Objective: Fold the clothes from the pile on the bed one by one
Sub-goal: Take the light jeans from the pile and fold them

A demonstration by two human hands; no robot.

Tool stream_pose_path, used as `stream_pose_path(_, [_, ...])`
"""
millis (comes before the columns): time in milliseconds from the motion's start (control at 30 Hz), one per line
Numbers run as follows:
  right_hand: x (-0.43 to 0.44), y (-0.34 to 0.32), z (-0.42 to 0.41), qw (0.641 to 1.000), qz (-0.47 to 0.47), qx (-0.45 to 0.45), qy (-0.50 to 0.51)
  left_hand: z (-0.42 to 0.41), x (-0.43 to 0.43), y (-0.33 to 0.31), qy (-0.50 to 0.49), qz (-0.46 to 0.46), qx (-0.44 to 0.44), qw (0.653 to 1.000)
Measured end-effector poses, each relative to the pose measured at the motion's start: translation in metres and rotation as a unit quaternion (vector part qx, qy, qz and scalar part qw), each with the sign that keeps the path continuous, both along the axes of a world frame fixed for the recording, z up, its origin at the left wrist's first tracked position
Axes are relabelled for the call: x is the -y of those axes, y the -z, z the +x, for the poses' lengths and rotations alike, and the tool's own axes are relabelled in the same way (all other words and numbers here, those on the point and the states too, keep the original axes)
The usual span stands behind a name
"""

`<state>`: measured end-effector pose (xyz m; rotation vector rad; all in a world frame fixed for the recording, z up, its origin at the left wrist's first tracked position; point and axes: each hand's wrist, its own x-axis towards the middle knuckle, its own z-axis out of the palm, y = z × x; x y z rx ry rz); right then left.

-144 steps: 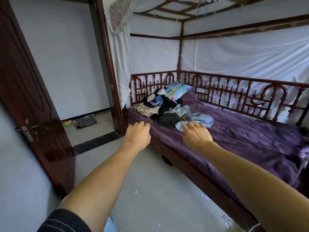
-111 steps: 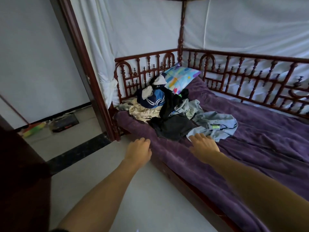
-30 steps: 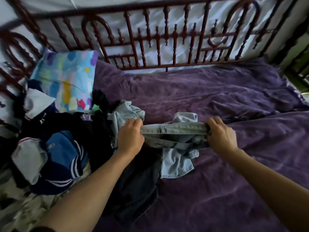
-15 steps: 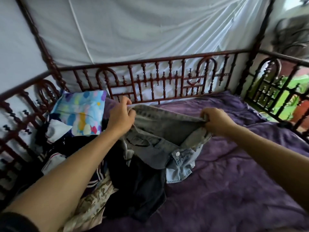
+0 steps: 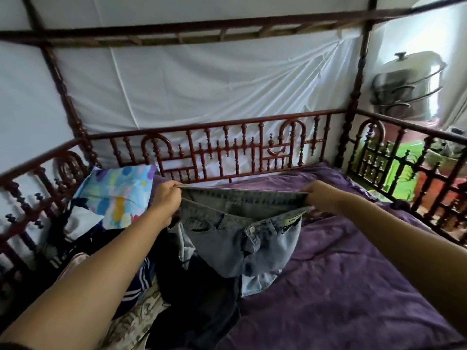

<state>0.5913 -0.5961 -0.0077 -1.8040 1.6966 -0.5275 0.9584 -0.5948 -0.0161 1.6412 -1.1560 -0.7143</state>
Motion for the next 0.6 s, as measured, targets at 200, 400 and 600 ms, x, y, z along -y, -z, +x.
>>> stream_pose_path(200, [-0.032,-0.023,-0.025,0.964,-0.264,0.02,-0.028,0.002,-0.016,-0.059,0.052,-0.198,0.306,0.93])
stream_pose_path(400, [-0.051,-0.042,-0.01,0.888,-0.435,-0.033,-0.148,0.017,-0.003,-0.108,-0.018,-0.292,0.557,0.777])
stream_pose_path(600, [-0.025,0.003,-0.013,0.921,-0.314,-0.165,-0.161,0.002,0.055,-0.076,-0.008,-0.253,0.616,0.746])
